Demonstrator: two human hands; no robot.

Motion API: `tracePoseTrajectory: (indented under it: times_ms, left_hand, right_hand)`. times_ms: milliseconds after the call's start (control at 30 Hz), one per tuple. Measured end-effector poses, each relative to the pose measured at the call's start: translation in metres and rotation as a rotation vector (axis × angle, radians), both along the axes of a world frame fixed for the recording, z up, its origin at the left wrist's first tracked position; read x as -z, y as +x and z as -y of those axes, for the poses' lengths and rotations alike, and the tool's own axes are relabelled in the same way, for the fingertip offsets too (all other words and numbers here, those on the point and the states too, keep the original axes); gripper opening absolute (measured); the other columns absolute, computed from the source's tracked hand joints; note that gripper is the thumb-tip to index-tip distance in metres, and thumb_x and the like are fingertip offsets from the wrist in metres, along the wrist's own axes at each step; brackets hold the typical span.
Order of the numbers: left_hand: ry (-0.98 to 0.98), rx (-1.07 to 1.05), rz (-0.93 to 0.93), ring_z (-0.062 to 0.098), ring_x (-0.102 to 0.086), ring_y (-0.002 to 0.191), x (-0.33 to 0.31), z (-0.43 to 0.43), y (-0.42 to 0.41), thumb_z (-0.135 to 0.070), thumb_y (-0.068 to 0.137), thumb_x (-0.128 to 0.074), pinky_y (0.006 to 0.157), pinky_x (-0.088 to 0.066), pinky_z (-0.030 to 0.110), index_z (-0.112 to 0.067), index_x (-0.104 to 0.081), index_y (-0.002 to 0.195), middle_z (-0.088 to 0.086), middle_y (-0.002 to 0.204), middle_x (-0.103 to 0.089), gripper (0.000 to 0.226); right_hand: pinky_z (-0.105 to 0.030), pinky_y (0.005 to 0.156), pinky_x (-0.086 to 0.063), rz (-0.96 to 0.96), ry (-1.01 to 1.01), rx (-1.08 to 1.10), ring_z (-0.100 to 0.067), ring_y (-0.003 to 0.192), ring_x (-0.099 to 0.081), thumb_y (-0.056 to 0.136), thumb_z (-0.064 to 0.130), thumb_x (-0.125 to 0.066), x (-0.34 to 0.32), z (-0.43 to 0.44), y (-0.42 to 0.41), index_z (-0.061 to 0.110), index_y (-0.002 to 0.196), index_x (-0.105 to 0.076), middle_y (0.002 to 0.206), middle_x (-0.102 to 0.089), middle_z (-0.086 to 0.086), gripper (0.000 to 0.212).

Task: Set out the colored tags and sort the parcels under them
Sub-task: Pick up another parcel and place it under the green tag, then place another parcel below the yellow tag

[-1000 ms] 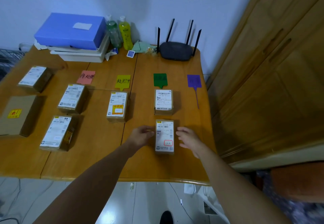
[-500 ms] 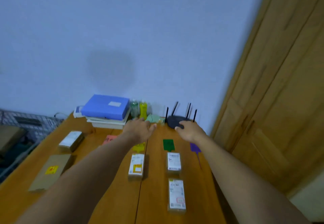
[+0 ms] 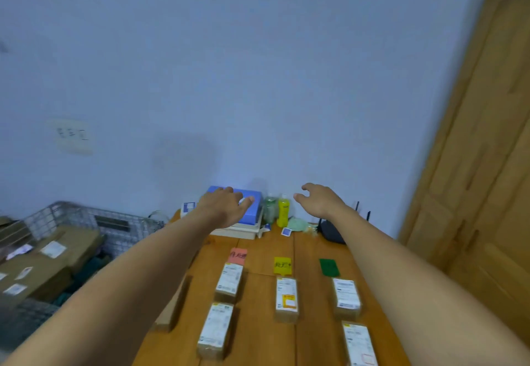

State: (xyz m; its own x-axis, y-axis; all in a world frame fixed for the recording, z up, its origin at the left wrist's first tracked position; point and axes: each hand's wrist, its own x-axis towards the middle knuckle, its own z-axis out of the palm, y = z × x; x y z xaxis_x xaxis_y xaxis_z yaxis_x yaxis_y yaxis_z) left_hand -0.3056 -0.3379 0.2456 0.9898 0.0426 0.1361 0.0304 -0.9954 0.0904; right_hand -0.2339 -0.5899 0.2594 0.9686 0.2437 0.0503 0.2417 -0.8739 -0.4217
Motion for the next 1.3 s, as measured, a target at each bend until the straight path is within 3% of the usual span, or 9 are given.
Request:
tracePoseTrajectory:
  times_ms: [267, 433, 567, 900, 1100, 1300]
  left_hand:
    - [0.016, -0.069, -0.021, 0.030, -0.050, 0.131, 0.018, -0.110, -0.024, -0.061, 0.105, -0.018, 0.104, -0.043, 0.047, -0.021, -0.054, 0.142, 0.010, 0.142, -0.055, 0.065]
    - [0.005, -0.090, -0.056, 0.031, -0.049, 0.133, 0.037, -0.169, -0.017, -0.062, 0.104, -0.015, 0.104, -0.043, 0.049, -0.021, -0.051, 0.145, 0.010, 0.145, -0.053, 0.069]
    - [-0.022, -0.108, -0.062, 0.031, -0.053, 0.126, 0.057, -0.235, 0.005, -0.062, 0.104, -0.013, 0.100, -0.045, 0.049, -0.020, -0.057, 0.135, 0.011, 0.137, -0.057, 0.068]
    - [-0.043, -0.157, -0.148, 0.031, -0.055, 0.127, 0.085, -0.378, 0.036, -0.061, 0.104, -0.012, 0.106, -0.046, 0.052, -0.016, -0.055, 0.140, 0.015, 0.140, -0.057, 0.072]
    - [-0.110, -0.117, -0.219, 0.033, -0.046, 0.141, 0.120, -0.412, 0.071, -0.066, 0.101, -0.009, 0.112, -0.041, 0.054, -0.018, -0.050, 0.147, 0.015, 0.152, -0.051, 0.078]
    - [-0.091, -0.020, -0.319, 0.034, -0.046, 0.140, 0.160, -0.402, 0.108, -0.062, 0.104, -0.015, 0.109, -0.042, 0.052, -0.017, -0.050, 0.146, 0.013, 0.153, -0.048, 0.070]
  right_hand:
    - [-0.040, 0.114, -0.036, -0.055, 0.008, -0.056, -0.028, 0.144, -0.038, 0.100, 0.051, -0.045, 0.022, -0.106, -0.007, 0.017, 0.155, -0.034, 0.161, -0.035, -0.006, 0.066]
    - [-0.038, 0.107, -0.041, -0.079, 0.001, -0.073, -0.028, 0.136, -0.047, 0.099, 0.051, -0.046, 0.035, -0.170, 0.008, 0.017, 0.156, -0.033, 0.157, -0.041, -0.006, 0.067]
    - [-0.039, 0.113, -0.038, -0.102, 0.014, -0.075, -0.027, 0.141, -0.043, 0.099, 0.051, -0.047, 0.049, -0.234, 0.036, 0.016, 0.155, -0.033, 0.159, -0.038, -0.006, 0.068]
    - [-0.044, 0.116, -0.034, -0.213, 0.021, -0.101, -0.030, 0.146, -0.034, 0.101, 0.050, -0.047, 0.098, -0.369, 0.062, 0.017, 0.156, -0.030, 0.162, -0.032, -0.005, 0.067]
    - [-0.039, 0.111, -0.038, -0.277, 0.068, -0.045, -0.028, 0.141, -0.042, 0.099, 0.049, -0.052, 0.128, -0.398, 0.073, 0.016, 0.154, -0.035, 0.156, -0.043, -0.005, 0.066]
    - [-0.040, 0.113, -0.037, -0.353, 0.132, 0.010, -0.026, 0.143, -0.040, 0.099, 0.046, -0.053, 0.158, -0.413, 0.076, 0.020, 0.155, -0.034, 0.159, -0.039, -0.002, 0.064]
